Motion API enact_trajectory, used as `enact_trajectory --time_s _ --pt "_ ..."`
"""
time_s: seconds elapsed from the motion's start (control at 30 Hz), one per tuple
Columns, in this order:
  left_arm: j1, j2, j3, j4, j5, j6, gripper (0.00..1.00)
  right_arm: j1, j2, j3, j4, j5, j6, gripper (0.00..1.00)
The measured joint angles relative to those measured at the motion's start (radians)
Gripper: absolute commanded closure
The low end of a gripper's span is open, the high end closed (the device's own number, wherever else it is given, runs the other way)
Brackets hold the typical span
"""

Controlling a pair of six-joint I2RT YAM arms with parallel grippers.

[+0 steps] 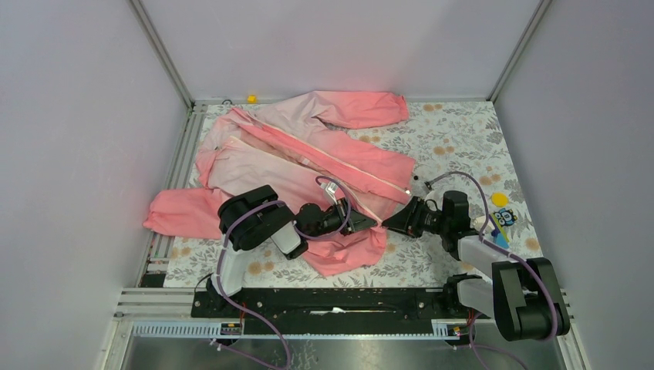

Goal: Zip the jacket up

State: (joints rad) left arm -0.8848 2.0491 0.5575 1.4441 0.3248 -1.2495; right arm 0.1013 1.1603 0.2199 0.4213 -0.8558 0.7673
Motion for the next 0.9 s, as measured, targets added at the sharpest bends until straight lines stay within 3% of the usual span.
enact_trajectory --time_s 0.2,0.37,0.63,0.7,0.8,0.9 --pt "-0.002 0.0 0.0 0.002 0.002 -0.014 0.65 0.019 0.023 -0.005 0.05 0.0 0.005 0.88" --pt "-0.007 0.0 0.0 0.002 0.003 -0.039 0.62 0.026 0.04 -0.023 0.097 0.002 0.022 0.93" --pt "-0.031 0.013 0.002 0.002 0.0 -0.085 0.81 0.03 0.031 -0.029 0.12 0.026 0.04 0.95" --pt "-0.033 0.021 0.002 0.003 -0.003 -0.089 0.87 0.03 0.017 -0.029 0.118 0.038 0.042 0.86" --pt "-0.033 0.027 0.002 0.004 -0.007 -0.092 0.93 0.031 -0.014 -0.022 0.067 0.089 0.033 0.56" --pt "-0.034 0.03 0.002 0.003 -0.007 -0.09 0.96 0.032 -0.044 0.036 -0.09 0.224 0.003 0.43"
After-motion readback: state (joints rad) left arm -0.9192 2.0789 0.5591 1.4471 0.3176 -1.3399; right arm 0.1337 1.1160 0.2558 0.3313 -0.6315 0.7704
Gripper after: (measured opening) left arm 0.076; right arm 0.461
